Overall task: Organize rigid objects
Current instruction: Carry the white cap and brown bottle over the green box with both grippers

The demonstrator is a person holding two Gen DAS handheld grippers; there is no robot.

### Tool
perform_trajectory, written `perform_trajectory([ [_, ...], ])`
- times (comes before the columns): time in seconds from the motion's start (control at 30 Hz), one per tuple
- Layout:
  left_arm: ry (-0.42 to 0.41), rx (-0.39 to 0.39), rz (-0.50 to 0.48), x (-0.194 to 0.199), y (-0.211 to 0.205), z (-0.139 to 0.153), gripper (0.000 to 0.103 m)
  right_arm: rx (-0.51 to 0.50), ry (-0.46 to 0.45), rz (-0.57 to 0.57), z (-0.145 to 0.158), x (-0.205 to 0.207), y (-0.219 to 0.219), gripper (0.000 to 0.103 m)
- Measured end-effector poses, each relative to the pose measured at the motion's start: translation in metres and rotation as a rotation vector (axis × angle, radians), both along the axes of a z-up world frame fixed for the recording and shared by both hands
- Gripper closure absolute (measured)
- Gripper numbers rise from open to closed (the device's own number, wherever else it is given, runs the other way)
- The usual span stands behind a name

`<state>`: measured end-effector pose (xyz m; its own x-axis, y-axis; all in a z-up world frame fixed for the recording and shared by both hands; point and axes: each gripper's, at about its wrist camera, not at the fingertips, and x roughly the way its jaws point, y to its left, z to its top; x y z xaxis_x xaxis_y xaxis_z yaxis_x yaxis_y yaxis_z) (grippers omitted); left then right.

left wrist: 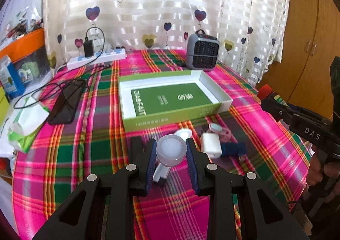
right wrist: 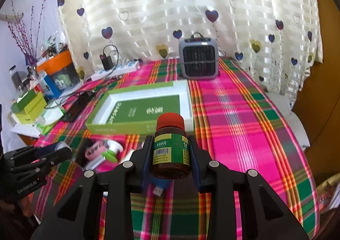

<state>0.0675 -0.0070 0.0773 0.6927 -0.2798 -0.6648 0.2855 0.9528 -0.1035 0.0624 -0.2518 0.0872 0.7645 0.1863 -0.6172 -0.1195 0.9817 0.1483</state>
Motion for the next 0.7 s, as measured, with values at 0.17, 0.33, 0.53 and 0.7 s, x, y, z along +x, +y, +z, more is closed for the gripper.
perform_trajectory([
  [0.17,-0.015,0.002,0.000,0.014,-0.001,0.010,0.076,-0.008,-0.030,0.023,0.016,0.014,0.004,0.070],
  [0.33,-0.030,0.005,0.001,0.029,-0.001,0.020,0.076,-0.007,-0.043,0.032,0.024,0.028,0.006,0.070],
  [0.53,-0.044,0.017,-0.002,0.050,-0.002,0.029,0.076,0.003,-0.031,0.042,0.027,0.051,0.007,0.070],
  [0.7,-0.031,0.006,0.001,0.074,-0.001,0.029,0.076,-0.012,-0.017,0.059,0.027,0.073,0.012,0.070],
])
